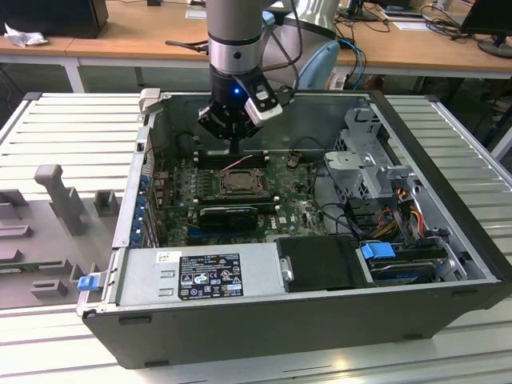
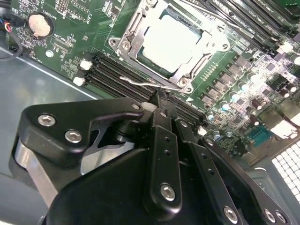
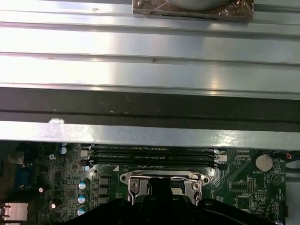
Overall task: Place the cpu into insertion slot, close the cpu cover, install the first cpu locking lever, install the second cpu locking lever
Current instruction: 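Install the first cpu locking lever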
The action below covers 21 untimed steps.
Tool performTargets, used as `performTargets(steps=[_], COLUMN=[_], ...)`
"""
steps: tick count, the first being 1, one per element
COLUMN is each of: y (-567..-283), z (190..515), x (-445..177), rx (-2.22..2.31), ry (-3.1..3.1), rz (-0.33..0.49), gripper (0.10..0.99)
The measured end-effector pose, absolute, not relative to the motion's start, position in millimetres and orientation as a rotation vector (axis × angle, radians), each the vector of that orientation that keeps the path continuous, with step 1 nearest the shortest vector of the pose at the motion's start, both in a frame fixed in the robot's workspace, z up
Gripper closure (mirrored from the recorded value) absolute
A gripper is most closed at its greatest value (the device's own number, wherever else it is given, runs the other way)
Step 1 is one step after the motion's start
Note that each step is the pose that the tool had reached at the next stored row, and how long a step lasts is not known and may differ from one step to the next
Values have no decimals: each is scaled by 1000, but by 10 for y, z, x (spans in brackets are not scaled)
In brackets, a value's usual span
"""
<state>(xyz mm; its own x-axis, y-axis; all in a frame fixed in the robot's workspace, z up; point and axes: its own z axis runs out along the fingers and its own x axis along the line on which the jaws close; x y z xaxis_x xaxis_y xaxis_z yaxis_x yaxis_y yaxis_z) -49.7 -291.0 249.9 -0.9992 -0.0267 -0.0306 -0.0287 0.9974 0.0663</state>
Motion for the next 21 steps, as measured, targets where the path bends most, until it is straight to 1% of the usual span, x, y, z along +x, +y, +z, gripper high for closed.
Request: performTargets(steps=[1,2,9,21], y=[-2914,-2913,-2800,-2816], z=[2489,2463,2310,2242], x=[-487,-470,-427,-358], rx=[-42,-41,-72,-91], ry=[3108,3108,3108,3109], rz=[134,137,138,132], gripper=[980,980,980,980])
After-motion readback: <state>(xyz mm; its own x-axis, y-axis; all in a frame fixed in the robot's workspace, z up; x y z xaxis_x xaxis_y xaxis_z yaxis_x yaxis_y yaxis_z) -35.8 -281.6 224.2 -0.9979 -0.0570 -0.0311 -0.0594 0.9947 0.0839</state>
